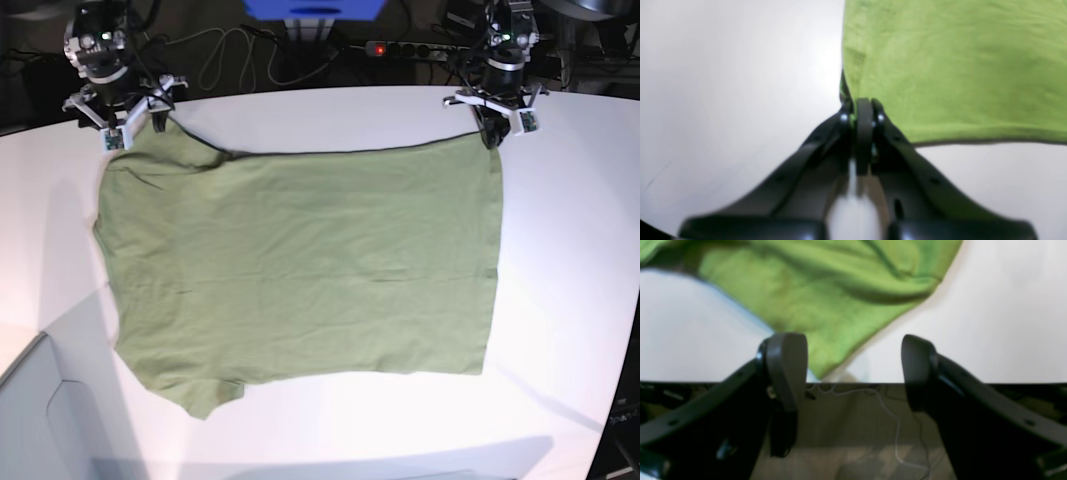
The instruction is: Fold the T-shirt properly
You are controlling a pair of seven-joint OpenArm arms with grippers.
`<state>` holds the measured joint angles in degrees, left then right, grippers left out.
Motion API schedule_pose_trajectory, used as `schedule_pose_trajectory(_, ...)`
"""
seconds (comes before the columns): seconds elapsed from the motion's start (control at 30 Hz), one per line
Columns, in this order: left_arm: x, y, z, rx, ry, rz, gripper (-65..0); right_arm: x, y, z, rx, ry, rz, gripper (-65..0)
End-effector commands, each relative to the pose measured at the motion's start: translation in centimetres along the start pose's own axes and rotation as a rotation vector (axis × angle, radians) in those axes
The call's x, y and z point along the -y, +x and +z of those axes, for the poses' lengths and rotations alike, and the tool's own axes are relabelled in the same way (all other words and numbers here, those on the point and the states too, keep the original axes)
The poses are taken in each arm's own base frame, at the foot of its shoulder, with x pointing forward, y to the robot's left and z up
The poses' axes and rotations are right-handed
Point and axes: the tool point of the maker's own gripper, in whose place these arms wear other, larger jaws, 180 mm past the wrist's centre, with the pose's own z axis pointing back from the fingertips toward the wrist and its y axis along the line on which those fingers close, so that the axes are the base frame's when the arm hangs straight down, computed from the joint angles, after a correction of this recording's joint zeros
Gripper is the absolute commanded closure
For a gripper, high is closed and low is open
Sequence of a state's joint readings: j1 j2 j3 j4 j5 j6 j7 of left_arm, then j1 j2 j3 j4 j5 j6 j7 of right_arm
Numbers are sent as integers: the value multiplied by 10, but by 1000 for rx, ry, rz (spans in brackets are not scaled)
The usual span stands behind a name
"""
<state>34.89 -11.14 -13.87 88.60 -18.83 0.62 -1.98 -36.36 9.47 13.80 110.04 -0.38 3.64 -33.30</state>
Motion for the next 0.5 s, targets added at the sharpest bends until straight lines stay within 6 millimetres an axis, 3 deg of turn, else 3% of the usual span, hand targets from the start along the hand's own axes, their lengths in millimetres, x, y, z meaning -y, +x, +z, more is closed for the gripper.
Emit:
schedule_pose_trajectory(0.0, -2, -14, 5, -58, 4, -4, 0, 1, 1, 0, 9, 5, 17, -425)
schedule_pose_trajectory(0.2, -2, -14, 5, -60, 5, -5, 0, 4, -13, -12, -32, 4, -1, -425)
schedule_pose_trajectory(0.33, -2, -14, 5, -60, 5, -5, 0, -13, -12, -13, -33, 50, 20, -423)
schedule_pose_trajectory(0.47, -3, -14, 5, -59, 8, -3, 0, -24, -13, -14, -36, 78, 28, -355)
